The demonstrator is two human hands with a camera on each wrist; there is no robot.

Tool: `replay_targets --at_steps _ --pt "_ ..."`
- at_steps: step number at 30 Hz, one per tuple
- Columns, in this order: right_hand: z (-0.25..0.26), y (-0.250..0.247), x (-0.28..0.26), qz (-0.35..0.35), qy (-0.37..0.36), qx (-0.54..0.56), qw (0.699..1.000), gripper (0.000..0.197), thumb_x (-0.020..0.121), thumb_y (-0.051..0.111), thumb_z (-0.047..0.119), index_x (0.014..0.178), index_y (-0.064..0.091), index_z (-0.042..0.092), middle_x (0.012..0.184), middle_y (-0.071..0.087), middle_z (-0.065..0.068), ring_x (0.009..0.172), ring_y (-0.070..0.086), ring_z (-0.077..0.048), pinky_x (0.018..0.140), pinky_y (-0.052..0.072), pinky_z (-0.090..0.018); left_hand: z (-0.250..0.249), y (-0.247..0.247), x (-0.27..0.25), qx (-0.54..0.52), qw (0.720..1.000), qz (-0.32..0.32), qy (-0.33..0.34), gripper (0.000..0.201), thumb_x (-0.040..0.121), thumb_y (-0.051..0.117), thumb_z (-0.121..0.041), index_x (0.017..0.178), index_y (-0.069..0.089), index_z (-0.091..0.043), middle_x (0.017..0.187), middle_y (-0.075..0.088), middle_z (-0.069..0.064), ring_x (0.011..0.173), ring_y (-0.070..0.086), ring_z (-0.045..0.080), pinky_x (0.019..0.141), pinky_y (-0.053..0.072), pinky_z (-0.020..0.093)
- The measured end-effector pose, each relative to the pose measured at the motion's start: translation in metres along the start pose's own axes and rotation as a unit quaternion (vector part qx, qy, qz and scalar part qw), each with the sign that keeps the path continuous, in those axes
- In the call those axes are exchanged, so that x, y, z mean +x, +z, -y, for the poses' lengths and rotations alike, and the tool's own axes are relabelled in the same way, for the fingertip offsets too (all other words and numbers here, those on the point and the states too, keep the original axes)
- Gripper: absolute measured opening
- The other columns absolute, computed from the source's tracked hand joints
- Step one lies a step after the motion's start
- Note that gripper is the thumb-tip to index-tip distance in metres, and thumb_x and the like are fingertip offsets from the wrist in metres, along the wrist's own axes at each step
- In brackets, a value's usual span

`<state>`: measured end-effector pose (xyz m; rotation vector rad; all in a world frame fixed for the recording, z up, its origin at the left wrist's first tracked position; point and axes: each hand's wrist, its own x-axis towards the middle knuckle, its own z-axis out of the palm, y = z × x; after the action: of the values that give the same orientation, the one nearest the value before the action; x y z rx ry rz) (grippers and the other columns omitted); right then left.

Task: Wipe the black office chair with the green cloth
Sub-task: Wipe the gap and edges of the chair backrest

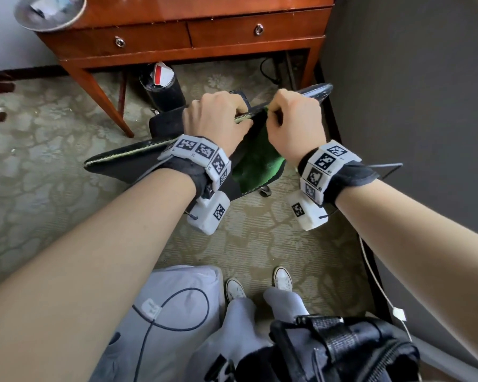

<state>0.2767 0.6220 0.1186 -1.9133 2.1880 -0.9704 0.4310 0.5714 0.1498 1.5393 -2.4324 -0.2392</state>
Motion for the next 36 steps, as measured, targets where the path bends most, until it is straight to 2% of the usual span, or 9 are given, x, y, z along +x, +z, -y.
replay_targets --at_steps 4,6,9,12,15,18,27,31,36 --pt "0.022 0.009 -0.005 0.018 -0.028 0.029 0.999 0.006 0.080 0.052 0.012 0.077 0.056 0.009 0.077 0.063 -0.007 0.069 0.058 -0.028 0.063 0.045 -0.037 -0.005 0.000 -0.001 0.001 1.000 -0.002 -0.001 0.020 0.089 0.060 -0.042 0.106 0.069 -0.037 0.106 0.070 -0.002 0.097 0.065 0.034 0.069 0.039 0.034" --pt "0.022 0.006 -0.004 0.033 -0.041 0.021 0.998 0.006 0.080 0.052 0.011 0.078 0.058 0.009 0.079 0.064 -0.007 0.071 0.059 -0.029 0.064 0.046 -0.038 -0.002 -0.003 -0.003 0.004 1.000 0.002 0.017 0.019 0.090 0.061 -0.042 0.107 0.068 -0.038 0.107 0.069 -0.003 0.097 0.065 0.034 0.071 0.043 0.035" --pt "0.005 -0.005 0.004 0.017 -0.015 -0.009 1.000 0.010 0.082 0.051 0.013 0.080 0.060 0.009 0.080 0.066 -0.007 0.073 0.061 -0.029 0.069 0.050 -0.040 0.022 -0.011 -0.011 0.015 0.999 0.000 0.035 0.023 0.088 0.066 -0.047 0.109 0.068 -0.037 0.109 0.068 -0.006 0.099 0.065 0.031 0.081 0.051 0.041" --pt "-0.002 -0.008 0.006 -0.004 0.006 -0.011 1.000 0.010 0.081 0.050 0.013 0.078 0.058 0.008 0.077 0.065 -0.008 0.070 0.060 -0.030 0.066 0.049 -0.040 0.042 -0.015 -0.019 0.022 0.999 -0.017 0.022 0.026 0.087 0.067 -0.049 0.108 0.070 -0.034 0.105 0.069 -0.007 0.095 0.066 0.030 0.080 0.053 0.042" --pt "0.022 0.003 -0.002 0.015 -0.025 0.003 1.000 0.007 0.080 0.051 0.012 0.077 0.057 0.009 0.078 0.064 -0.007 0.072 0.060 -0.031 0.065 0.047 -0.038 0.038 -0.011 -0.023 0.016 0.999 -0.027 0.012 0.021 0.088 0.065 -0.045 0.104 0.071 -0.034 0.103 0.068 -0.005 0.094 0.065 0.032 0.079 0.050 0.040" --pt "0.043 0.012 -0.009 0.044 -0.051 0.021 0.998 0.005 0.081 0.054 0.011 0.078 0.057 0.009 0.078 0.063 -0.009 0.071 0.059 -0.032 0.064 0.049 -0.043 0.034 -0.010 -0.023 0.013 0.999 -0.030 0.008 0.021 0.089 0.064 -0.044 0.105 0.071 -0.034 0.104 0.068 -0.004 0.095 0.065 0.032 0.077 0.048 0.039" --pt "0.032 0.006 -0.001 0.033 -0.017 -0.031 0.999 0.005 0.082 0.051 0.010 0.078 0.052 0.013 0.081 0.063 -0.008 0.074 0.059 -0.031 0.068 0.049 -0.040 0.025 -0.012 -0.017 0.014 1.000 -0.012 0.000 0.022 0.089 0.064 -0.046 0.106 0.072 -0.034 0.106 0.070 -0.004 0.099 0.064 0.031 0.078 0.046 0.036" --pt "0.052 0.014 -0.010 0.080 -0.045 -0.007 0.996 0.004 0.083 0.052 0.011 0.082 0.055 0.009 0.082 0.063 -0.009 0.073 0.058 -0.032 0.066 0.050 -0.044 0.019 -0.013 -0.016 0.017 1.000 -0.007 0.005 0.021 0.091 0.061 -0.042 0.106 0.072 -0.032 0.107 0.070 -0.002 0.098 0.064 0.032 0.073 0.042 0.035" --pt "0.021 -0.005 0.003 0.044 -0.008 -0.037 0.998 0.008 0.081 0.052 0.009 0.082 0.060 0.008 0.083 0.066 -0.008 0.077 0.061 -0.031 0.073 0.051 -0.040 0.020 -0.011 -0.014 0.000 1.000 -0.002 -0.009 0.022 0.088 0.065 -0.046 0.105 0.071 -0.034 0.104 0.072 -0.003 0.097 0.066 0.031 0.079 0.050 0.038"
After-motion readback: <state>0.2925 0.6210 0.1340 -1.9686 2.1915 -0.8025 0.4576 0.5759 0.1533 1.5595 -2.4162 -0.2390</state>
